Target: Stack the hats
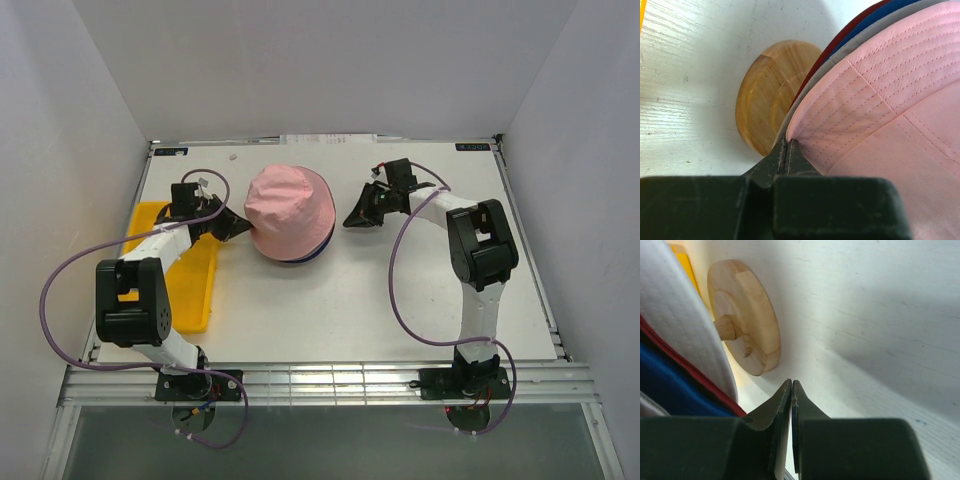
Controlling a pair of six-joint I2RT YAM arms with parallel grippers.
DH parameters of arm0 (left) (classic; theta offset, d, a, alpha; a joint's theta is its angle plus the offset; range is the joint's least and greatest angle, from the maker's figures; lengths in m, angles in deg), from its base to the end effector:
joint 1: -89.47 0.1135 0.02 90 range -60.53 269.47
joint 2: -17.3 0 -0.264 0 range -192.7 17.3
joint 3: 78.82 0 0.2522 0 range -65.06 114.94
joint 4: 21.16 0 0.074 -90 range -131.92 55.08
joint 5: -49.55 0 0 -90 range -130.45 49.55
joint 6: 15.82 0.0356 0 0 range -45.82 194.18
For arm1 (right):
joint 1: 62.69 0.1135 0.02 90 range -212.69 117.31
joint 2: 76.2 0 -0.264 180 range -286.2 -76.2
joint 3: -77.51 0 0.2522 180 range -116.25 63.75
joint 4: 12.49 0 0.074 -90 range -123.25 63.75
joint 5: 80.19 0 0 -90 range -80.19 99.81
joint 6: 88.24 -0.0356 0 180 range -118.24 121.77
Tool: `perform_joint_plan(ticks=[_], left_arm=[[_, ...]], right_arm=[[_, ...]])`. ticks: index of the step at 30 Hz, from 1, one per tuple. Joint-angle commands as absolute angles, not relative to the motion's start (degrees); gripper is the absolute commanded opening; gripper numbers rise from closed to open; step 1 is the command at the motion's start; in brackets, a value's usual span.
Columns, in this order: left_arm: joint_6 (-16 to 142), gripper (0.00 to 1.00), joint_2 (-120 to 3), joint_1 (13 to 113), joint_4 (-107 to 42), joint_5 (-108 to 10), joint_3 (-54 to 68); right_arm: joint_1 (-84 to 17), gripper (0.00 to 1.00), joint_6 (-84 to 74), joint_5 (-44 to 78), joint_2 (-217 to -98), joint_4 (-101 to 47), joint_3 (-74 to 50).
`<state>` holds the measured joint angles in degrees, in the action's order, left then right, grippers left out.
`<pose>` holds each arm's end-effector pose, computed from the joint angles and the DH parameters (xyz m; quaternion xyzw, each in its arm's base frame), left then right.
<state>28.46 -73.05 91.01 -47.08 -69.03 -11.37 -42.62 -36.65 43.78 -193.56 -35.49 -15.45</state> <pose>0.3236 -0.0083 0.2001 -0.2841 0.8659 -0.3423 0.2289 0.4075 0.1700 0.1676 0.0372 0.8966 0.4072 0.1702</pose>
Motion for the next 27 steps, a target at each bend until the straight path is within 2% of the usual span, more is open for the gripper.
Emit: perform_joint_plan(ticks=[1,4,6,8,10,11,14,17,27], left_arm=[[32.34,0.0,-72.0,91.58,-53.38,-63.56,-13.73],[32.95,0.01,-70.68,91.58,-54.51,-63.92,-12.33],[33.22,0.06,-69.63,91.58,-55.13,-64.27,-11.37],[33.48,0.15,-68.75,91.58,-55.92,-64.97,-9.7],[33.74,0.22,-67.61,91.58,-57.06,-65.5,-8.47],[33.92,0.28,-67.17,91.58,-57.42,-65.76,-7.16],[34.36,0.4,-65.85,91.49,-59.09,-66.46,-4.61],[34.54,0.47,-64.0,91.58,-60.49,-66.99,-2.76],[35.42,0.49,-60.66,92.63,-64.63,-64.18,2.87]], right_arm=[[-42.39,0.08,-34.09,42.59,-192.83,-38.64,-18.69],[-42.39,0.08,-34.09,42.59,-192.04,-38.64,-18.52],[-42.39,0.09,-34.09,42.85,-191.43,-38.82,-18.69],[-42.39,0.12,-34.18,43.03,-190.55,-39.0,-18.87],[-42.39,0.22,-34.36,43.12,-189.76,-39.08,-18.96],[-42.39,0.28,-34.62,43.03,-188.89,-39.08,-18.87],[-42.39,0.33,-34.88,42.85,-186.95,-39.08,-18.34],[-42.48,0.36,-35.5,42.5,-184.93,-39.0,-17.64],[-42.39,0.39,-41.21,44.87,-176.14,-29.25,-8.42]])
